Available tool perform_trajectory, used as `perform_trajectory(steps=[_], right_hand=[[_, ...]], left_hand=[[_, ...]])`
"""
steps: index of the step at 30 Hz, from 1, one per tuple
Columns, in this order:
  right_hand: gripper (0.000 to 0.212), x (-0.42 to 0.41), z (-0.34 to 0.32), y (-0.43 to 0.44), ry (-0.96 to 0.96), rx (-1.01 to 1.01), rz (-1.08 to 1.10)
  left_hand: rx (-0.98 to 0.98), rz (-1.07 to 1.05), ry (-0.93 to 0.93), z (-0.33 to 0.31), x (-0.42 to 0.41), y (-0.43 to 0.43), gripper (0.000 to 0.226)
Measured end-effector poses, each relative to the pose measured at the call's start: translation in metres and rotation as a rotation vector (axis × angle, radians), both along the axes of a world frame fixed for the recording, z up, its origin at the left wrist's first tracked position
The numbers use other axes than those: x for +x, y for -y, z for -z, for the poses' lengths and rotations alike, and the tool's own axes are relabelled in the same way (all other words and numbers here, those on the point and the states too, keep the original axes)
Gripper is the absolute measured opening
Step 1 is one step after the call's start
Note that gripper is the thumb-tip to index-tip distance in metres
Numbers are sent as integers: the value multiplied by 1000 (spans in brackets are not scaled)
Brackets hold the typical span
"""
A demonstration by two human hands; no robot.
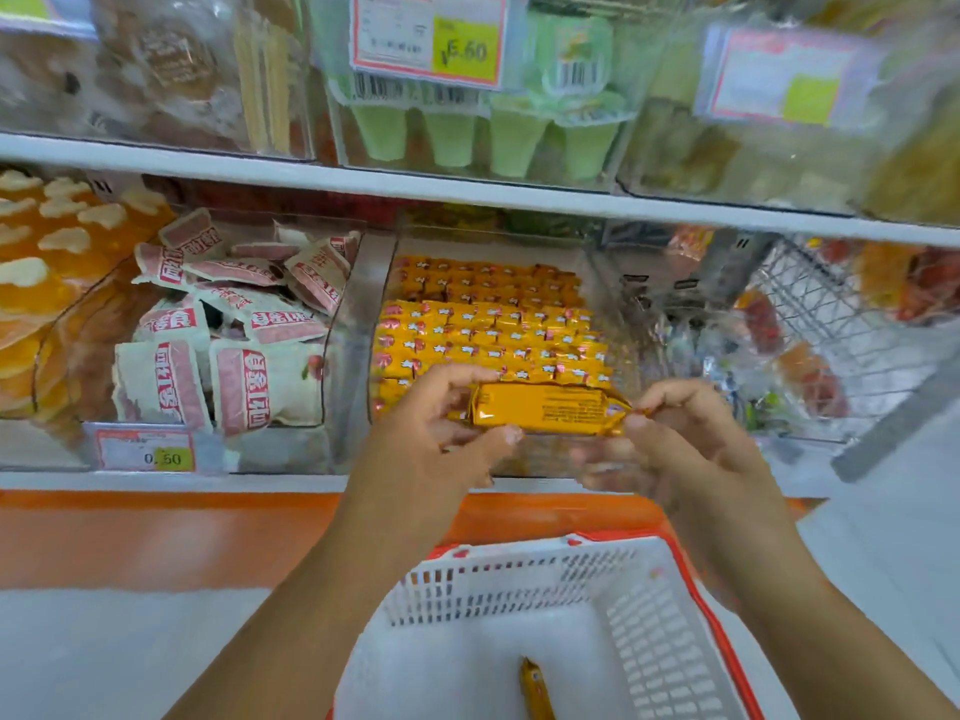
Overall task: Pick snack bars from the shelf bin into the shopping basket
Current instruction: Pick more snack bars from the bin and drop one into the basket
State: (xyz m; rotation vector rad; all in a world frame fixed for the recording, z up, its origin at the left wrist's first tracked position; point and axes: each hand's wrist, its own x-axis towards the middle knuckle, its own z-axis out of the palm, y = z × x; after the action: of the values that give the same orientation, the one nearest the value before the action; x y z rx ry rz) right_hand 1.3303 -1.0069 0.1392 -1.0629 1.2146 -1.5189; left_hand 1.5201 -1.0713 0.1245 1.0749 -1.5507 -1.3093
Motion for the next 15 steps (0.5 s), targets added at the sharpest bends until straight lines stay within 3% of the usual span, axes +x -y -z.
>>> perform_trajectory(steps=[4,9,12,15], right_hand=[[52,-6,12,-5,-42,35,25],[50,-17,17,1,-3,79,-42],[34,-22,13,6,40,83,-72],[39,-25,12,9,87,100,-72]], left_hand=[[79,17,-30,-2,-2,-8,35],[173,-3,-75,-5,2,-4,23],[211,-2,-173,-6,5,0,25],[235,36,-210,-6,5,5,29]])
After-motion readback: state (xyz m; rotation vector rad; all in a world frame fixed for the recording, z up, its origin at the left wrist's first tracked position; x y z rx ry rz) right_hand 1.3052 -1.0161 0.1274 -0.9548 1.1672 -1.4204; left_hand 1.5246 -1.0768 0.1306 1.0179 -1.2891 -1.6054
